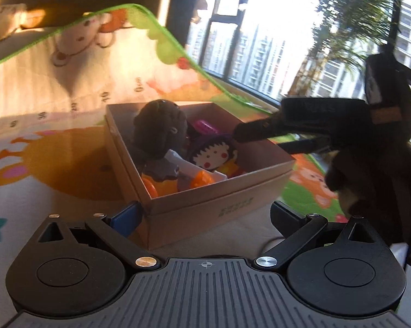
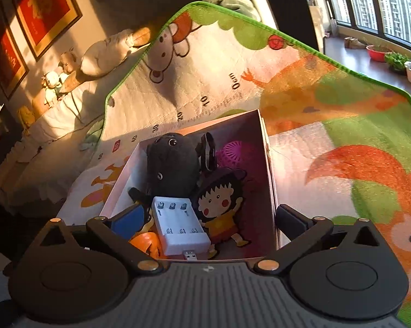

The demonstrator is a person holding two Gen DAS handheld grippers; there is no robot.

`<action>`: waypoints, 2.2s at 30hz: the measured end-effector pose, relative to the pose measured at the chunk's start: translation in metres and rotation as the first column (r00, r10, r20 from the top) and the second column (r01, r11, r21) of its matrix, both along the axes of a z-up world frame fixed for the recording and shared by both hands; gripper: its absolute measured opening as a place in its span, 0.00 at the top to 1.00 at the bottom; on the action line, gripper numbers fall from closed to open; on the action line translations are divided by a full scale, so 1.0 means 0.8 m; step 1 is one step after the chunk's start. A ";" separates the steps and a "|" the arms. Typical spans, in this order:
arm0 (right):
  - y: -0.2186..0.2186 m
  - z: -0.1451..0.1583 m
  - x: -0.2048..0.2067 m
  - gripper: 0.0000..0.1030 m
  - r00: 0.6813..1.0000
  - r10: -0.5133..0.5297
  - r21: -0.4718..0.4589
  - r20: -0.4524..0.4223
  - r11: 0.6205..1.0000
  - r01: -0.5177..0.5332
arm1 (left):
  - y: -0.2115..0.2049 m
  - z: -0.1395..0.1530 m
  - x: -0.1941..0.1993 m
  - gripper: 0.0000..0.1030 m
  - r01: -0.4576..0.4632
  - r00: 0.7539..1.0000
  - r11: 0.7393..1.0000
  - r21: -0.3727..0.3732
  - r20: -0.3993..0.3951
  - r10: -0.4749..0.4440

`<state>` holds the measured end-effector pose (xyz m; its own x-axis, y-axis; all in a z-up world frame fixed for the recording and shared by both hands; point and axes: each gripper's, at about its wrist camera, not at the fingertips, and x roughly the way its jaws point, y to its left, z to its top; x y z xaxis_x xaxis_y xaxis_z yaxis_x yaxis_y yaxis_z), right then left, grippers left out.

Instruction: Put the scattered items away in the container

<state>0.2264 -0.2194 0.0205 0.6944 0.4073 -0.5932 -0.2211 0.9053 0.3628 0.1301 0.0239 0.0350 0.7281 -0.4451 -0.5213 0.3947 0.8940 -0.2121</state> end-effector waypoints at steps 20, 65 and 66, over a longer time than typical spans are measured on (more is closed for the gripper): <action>0.054 -0.065 -0.145 0.00 1.000 -0.012 -0.321 0.026 0.947 0.020 | 0.025 -0.034 -0.071 0.00 -0.278 0.953 0.948 0.153 -0.077 0.292; 0.048 -0.075 -0.125 0.00 0.995 -0.063 -0.342 0.083 0.936 0.088 | -0.009 -0.046 -0.057 0.00 -0.392 0.910 0.881 0.264 -0.028 0.413; 0.048 -0.075 -0.125 0.00 0.995 -0.063 -0.342 0.084 0.936 0.088 | -0.009 -0.046 -0.057 0.00 -0.392 0.910 0.881 0.264 -0.028 0.413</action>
